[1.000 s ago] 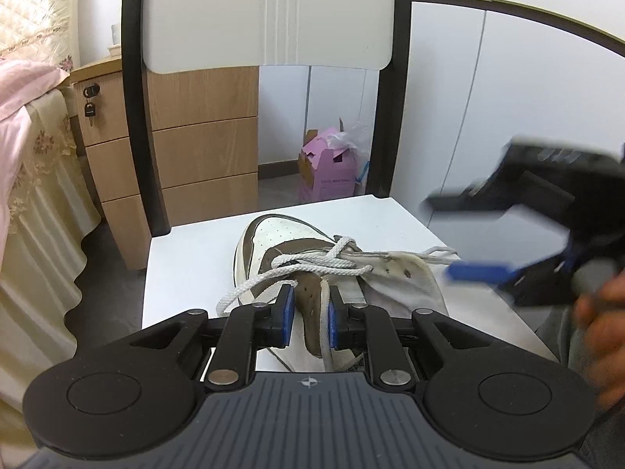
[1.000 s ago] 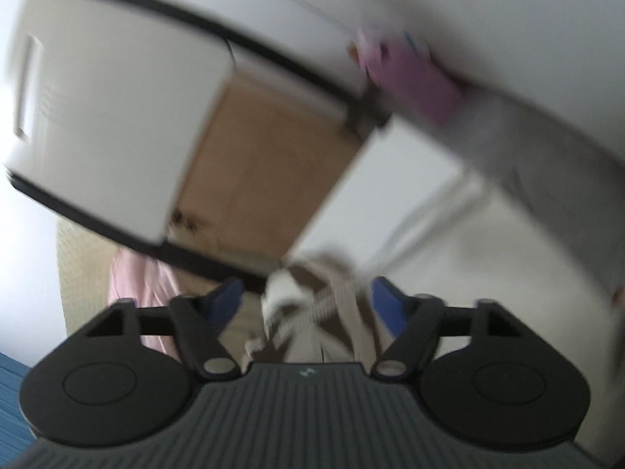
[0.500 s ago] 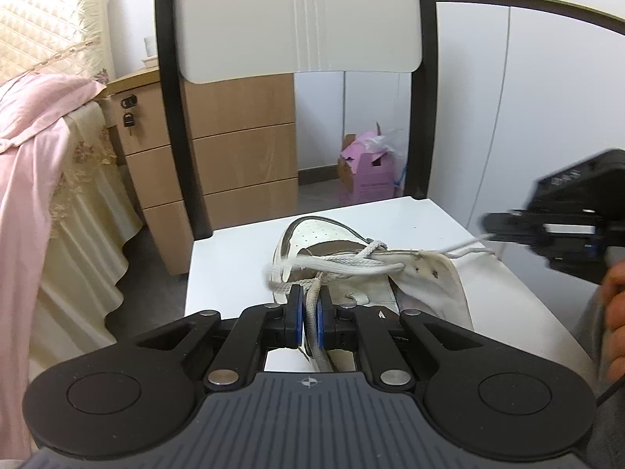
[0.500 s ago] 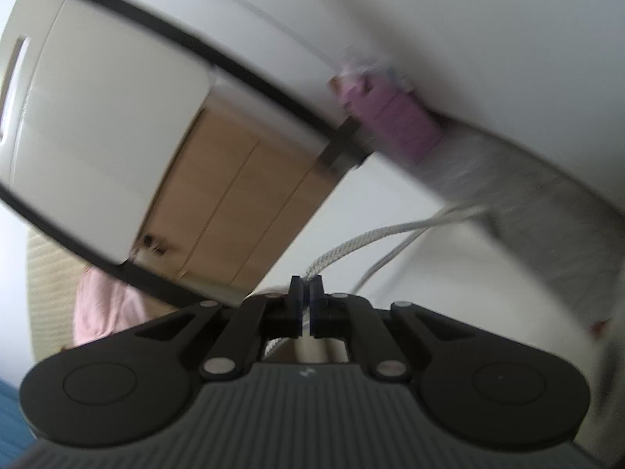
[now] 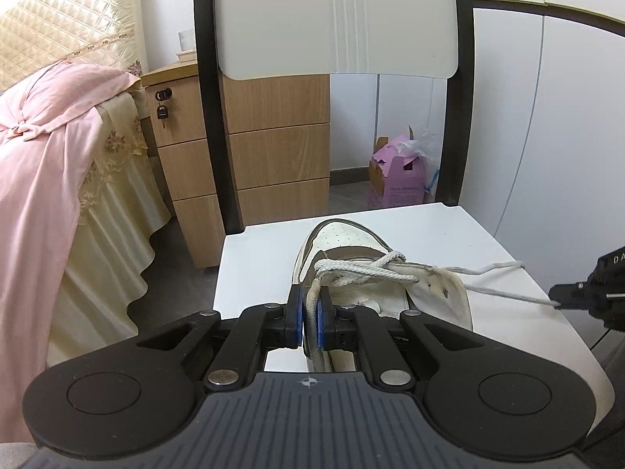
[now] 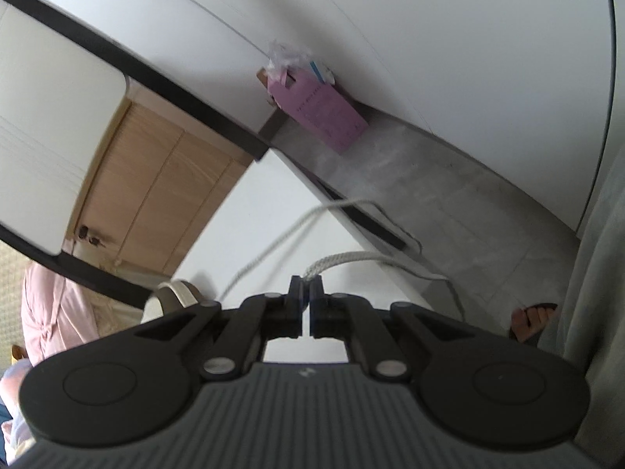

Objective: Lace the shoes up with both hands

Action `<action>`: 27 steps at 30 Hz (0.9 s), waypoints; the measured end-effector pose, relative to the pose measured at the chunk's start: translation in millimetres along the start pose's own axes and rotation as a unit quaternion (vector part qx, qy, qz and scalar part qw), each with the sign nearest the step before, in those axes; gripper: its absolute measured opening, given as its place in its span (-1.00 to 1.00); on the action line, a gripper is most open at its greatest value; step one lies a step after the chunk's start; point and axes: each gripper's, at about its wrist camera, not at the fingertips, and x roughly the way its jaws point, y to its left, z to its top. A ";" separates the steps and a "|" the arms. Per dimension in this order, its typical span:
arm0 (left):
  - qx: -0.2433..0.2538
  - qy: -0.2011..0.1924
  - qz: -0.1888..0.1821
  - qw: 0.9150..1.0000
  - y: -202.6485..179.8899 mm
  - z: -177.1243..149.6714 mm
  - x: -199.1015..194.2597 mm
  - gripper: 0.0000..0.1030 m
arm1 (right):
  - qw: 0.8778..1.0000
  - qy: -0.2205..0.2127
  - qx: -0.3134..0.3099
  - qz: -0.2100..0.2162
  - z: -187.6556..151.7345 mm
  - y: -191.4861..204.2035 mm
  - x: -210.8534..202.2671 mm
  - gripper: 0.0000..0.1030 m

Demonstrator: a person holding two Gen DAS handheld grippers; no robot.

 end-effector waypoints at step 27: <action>-0.014 0.010 -0.015 1.000 9.4 4.7 5.5 -0.83 | 0.997 -0.042 -0.058 -0.003 9.3 25.3 -32.8 -0.54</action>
